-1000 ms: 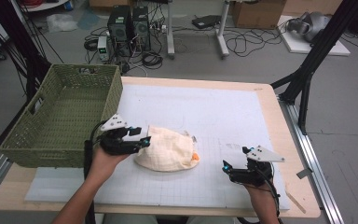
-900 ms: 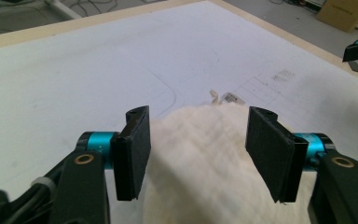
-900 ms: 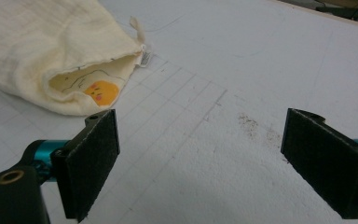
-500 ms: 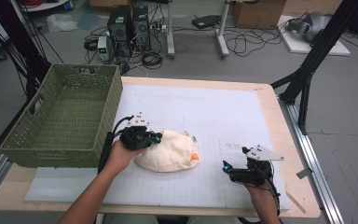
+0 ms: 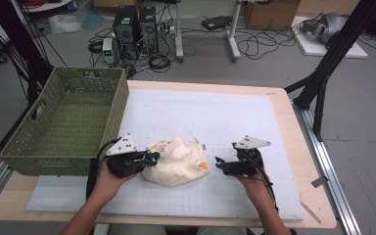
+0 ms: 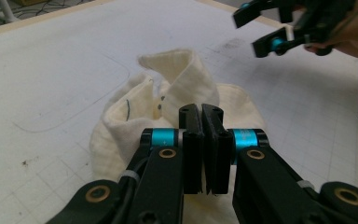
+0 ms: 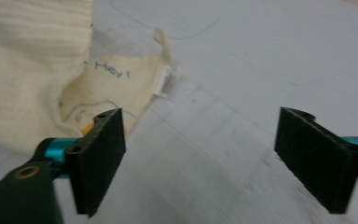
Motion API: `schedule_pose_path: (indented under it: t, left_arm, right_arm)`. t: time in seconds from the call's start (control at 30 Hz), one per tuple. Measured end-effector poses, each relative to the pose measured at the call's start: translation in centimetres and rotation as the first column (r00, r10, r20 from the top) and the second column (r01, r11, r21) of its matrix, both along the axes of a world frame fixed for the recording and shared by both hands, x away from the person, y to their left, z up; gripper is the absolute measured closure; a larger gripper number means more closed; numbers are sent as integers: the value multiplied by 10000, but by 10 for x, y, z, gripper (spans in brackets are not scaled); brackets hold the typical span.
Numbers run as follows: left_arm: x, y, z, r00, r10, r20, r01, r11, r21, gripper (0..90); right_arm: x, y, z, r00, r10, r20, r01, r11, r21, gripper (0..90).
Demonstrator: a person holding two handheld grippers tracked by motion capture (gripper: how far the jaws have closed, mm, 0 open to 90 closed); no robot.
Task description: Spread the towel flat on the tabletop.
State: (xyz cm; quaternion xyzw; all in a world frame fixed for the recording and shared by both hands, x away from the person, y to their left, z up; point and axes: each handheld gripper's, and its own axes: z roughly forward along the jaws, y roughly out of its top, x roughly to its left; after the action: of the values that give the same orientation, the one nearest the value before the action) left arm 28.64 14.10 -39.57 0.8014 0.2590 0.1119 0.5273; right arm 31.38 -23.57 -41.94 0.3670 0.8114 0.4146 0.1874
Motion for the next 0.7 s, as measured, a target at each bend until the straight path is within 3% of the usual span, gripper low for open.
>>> schedule_pose_path:
  t: [0.07, 0.2, 0.27, 0.37, 0.4, 0.47, 0.57, 0.63, 0.7]
  left_arm:
    - [-3, 3, -1, 10000, 58, -5, -58, 10000, -38, 864]
    - [-7, 8, -6, 9998, 174, -62, -175, 9998, -126, 864]
    - [-9, 10, -9, 9996, 249, -120, -251, 9996, -162, 864]
    - [-11, 14, -14, 9993, 317, -195, -320, 9994, -161, 865]
    - [-12, 15, -15, 9993, 306, -237, -310, 9994, -169, 865]
    - [-13, 16, -16, 9994, 240, -264, -245, 9995, -195, 866]
    - [-14, 18, -18, 9998, 62, -213, -67, 9996, -270, 865]
    - [-15, 19, -20, 9996, 68, -259, -75, 9995, -291, 865]
    - [-15, 19, -21, 9995, 102, -283, -110, 9995, -285, 865]
  right_arm:
    - [11, 17, -4, 9992, 381, -79, -381, 9993, -1, 197]
    - [29, 49, -10, 9919, 1071, -690, -1088, 9938, -216, 271]
    - [37, 62, -13, 9864, 1423, -819, -1473, 9874, -583, 332]
    - [46, 74, -22, 9819, 1599, -1016, -1678, 9830, -743, 402]
    - [49, 76, -26, 9806, 1554, -1197, -1655, 9829, -801, 403]
    - [51, 74, -27, 9828, 1322, -1286, -1399, 9887, -531, 507]
    - [52, 70, -24, 9792, 1552, -1308, -1643, 9845, -620, 794]
    - [50, 69, -22, 9799, 1569, -1229, -1679, 9821, -850, 861]
    - [49, 66, -20, 9817, 1522, -1149, -1624, 9830, -854, 873]
